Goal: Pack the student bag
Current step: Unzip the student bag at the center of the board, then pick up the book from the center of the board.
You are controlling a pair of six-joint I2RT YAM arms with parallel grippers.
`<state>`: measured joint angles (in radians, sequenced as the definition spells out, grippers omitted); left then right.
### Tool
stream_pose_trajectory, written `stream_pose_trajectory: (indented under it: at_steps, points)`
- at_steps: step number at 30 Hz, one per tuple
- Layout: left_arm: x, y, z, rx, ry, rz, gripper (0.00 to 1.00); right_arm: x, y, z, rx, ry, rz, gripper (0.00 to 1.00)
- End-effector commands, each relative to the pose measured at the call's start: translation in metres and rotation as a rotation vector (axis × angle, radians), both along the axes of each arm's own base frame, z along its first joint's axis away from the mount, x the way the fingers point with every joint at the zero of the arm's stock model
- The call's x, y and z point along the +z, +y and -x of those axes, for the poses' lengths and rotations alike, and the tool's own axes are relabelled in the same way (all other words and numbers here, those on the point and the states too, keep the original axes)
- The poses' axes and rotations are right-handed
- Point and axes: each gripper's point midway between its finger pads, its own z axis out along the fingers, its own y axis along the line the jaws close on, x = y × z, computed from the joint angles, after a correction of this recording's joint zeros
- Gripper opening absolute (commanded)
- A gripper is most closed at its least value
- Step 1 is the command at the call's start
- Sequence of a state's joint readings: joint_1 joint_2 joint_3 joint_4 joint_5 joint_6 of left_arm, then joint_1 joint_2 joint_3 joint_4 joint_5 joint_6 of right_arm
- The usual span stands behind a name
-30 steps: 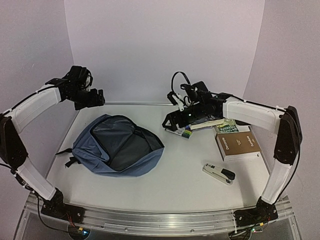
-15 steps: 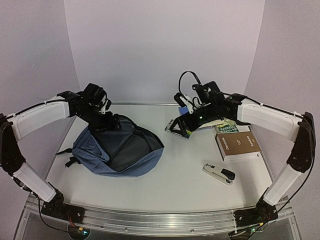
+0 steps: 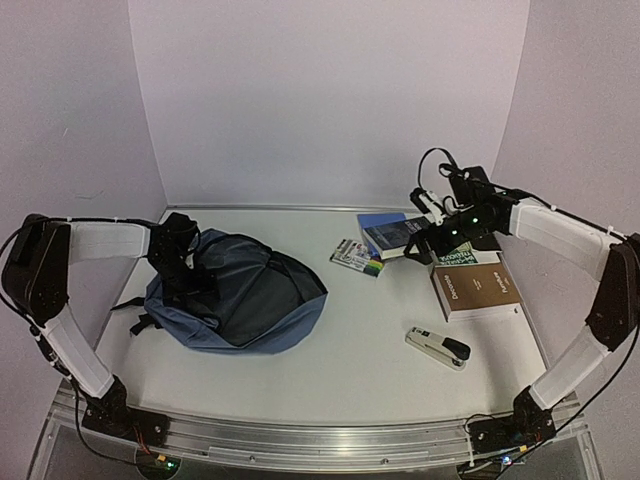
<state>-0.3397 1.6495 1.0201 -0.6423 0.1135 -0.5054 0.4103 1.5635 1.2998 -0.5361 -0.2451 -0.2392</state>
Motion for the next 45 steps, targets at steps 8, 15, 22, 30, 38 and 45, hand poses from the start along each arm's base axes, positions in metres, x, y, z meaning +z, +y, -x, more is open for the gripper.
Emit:
stream_pose_trajectory:
  at_steps: [8,15,22,30,38,45]
  points:
    - [0.177,-0.015,-0.013,-0.047,-0.247,0.111,1.0,-0.021,-0.151,-0.025,-0.271,0.308,0.046,0.98]
    - [0.198,-0.045,-0.035,-0.113,-0.246,0.204,1.0,-0.05,-0.21,-0.049,-0.396,0.355,0.215,0.98]
    - [0.185,-0.083,-0.045,-0.187,-0.235,0.202,1.0,-0.085,-0.254,-0.053,-0.417,0.469,0.229,0.98]
    - [0.177,-0.114,-0.051,-0.24,-0.228,0.21,1.0,-0.132,-0.277,-0.034,-0.327,0.607,0.279,0.98]
    - [0.174,-0.151,-0.055,-0.308,-0.215,0.282,0.94,-0.147,-0.228,-0.008,-0.226,0.766,0.058,0.98]
    - [0.155,-0.203,-0.053,-0.397,-0.156,0.353,0.83,-0.141,-0.179,-0.003,-0.264,0.807,-0.138,0.92]
